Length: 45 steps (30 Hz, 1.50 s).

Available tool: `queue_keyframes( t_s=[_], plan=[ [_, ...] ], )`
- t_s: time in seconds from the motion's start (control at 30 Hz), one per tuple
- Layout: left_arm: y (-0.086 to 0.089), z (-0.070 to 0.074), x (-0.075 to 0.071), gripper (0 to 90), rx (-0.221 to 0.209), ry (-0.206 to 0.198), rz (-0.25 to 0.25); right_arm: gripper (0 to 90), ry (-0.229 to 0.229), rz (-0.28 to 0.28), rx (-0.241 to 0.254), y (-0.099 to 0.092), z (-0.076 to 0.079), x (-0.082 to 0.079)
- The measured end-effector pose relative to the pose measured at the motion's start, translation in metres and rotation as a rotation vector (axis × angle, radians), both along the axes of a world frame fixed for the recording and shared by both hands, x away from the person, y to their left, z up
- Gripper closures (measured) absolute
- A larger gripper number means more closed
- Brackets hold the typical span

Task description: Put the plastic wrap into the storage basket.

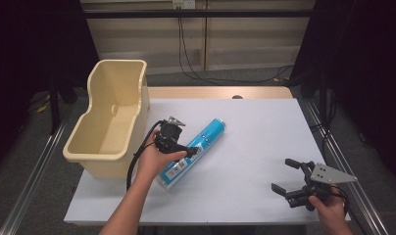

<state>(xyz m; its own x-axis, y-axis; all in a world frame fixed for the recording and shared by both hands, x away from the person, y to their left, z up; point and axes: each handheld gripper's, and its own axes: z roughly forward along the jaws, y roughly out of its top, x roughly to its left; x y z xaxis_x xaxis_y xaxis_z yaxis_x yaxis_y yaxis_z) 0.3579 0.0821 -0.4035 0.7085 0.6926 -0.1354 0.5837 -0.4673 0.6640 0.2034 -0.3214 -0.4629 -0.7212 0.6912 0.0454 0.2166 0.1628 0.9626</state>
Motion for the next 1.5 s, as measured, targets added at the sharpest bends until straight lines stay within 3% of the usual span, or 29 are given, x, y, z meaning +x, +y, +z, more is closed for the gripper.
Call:
queue_keyframes(
  t_s=[0.17,0.47,0.57,0.8,1.03,1.5],
  plan=[
    [-0.008,-0.005,0.008,5.6,0.008,0.004,0.008,0.0,-0.002,-0.003,0.0,0.0,0.0,0.0],
    [-0.021,-0.019,0.024,2.8,0.055,0.105,0.008,0.0,0.0,-0.004,0.004,-0.001,0.0,0.0],
    [-0.025,-0.024,0.027,2.8,0.095,0.146,0.008,0.0,0.0,-0.005,0.004,-0.001,0.0,0.001],
    [-0.031,-0.027,0.032,2.9,0.149,0.19,0.007,0.0,0.008,-0.001,0.0,0.0,0.0,0.001],
    [-0.036,-0.03,0.035,6.0,0.196,0.236,-0.002,0.0,0.007,0.0,0.004,0.0,0.0,0.001],
    [-0.046,-0.034,0.04,18.5,0.316,0.266,-0.033,0.0,0.0,-0.001,0.011,-0.002,0.001,0.001]
  ],
)
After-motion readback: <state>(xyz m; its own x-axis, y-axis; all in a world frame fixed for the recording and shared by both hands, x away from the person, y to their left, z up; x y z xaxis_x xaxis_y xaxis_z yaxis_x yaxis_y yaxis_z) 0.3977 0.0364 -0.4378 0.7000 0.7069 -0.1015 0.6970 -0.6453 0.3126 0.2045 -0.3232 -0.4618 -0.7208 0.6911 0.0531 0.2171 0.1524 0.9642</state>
